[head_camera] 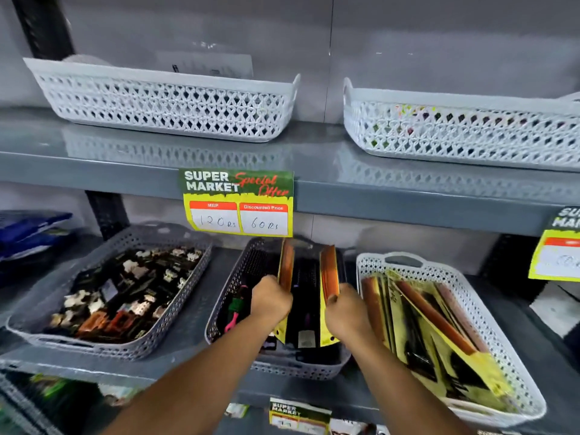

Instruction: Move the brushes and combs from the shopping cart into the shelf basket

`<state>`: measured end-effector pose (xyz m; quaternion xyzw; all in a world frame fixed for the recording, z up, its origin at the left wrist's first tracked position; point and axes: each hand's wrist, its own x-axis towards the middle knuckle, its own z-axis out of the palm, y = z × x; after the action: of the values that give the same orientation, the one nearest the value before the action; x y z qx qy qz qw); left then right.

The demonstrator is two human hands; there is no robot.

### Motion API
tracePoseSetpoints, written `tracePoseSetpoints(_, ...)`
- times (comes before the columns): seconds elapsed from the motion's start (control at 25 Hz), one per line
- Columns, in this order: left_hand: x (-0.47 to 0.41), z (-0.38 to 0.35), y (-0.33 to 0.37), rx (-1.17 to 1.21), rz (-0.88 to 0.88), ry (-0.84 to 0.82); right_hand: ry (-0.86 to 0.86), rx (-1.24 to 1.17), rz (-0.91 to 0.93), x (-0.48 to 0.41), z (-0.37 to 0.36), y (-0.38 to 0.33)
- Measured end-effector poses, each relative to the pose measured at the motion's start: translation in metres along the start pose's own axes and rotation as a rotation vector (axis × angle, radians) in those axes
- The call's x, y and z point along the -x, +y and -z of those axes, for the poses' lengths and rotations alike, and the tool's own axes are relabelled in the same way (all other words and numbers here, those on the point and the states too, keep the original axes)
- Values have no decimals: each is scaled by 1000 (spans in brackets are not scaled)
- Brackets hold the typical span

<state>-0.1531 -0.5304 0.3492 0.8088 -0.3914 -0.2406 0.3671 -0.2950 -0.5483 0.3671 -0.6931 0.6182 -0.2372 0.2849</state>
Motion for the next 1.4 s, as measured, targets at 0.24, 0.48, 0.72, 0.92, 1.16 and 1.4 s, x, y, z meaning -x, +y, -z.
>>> tracePoseSetpoints(0.24,1,-14,-3,-210,-1,36,-30,207,17,-1,-13,-2)
tracePoseSetpoints(0.48,3,-21,-5,-343,34,35,-120,348,-20,-10,-17,-5)
tracePoseSetpoints(0.72,2,-21,-10,-410,43,73,-149,564,29,-6,-24,-6)
tracePoseSetpoints(0.92,4,-22,-13,-541,-11,49,-198,660,61,-4,-30,-5)
tracePoseSetpoints(1.16,11,-15,-16,-524,-17,4,-220,645,83,0,-31,-2)
tracePoseSetpoints(1.4,18,-10,-17,-497,-70,22,-157,586,165,9,-25,1)
